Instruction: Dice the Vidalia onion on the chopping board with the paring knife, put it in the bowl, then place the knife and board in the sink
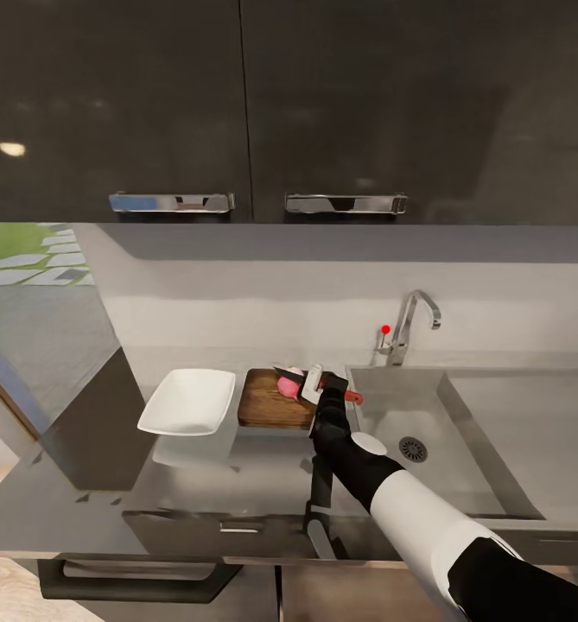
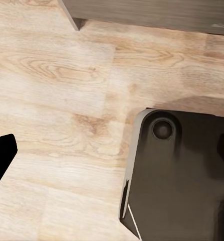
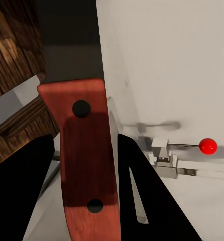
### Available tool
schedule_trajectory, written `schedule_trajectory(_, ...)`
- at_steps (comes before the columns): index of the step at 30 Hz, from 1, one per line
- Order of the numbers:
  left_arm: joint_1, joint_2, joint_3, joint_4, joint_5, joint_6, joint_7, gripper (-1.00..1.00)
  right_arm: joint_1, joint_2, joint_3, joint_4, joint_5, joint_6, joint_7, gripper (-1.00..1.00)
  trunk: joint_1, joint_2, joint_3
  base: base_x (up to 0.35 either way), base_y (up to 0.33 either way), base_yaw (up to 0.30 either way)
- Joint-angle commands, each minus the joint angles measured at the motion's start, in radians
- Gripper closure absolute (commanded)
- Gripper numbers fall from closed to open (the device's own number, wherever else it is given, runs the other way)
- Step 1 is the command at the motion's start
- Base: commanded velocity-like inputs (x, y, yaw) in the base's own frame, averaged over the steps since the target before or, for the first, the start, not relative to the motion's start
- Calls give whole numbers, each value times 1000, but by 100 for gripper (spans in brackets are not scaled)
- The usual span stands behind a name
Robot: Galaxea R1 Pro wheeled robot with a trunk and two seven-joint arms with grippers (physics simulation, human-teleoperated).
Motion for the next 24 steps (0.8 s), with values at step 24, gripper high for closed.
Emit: schedule_trajectory(24, 0, 0, -2, -2, 6, -1, 1, -100, -1, 0, 5, 0, 0, 6, -3, 100, 1, -2, -19, 0, 0, 0)
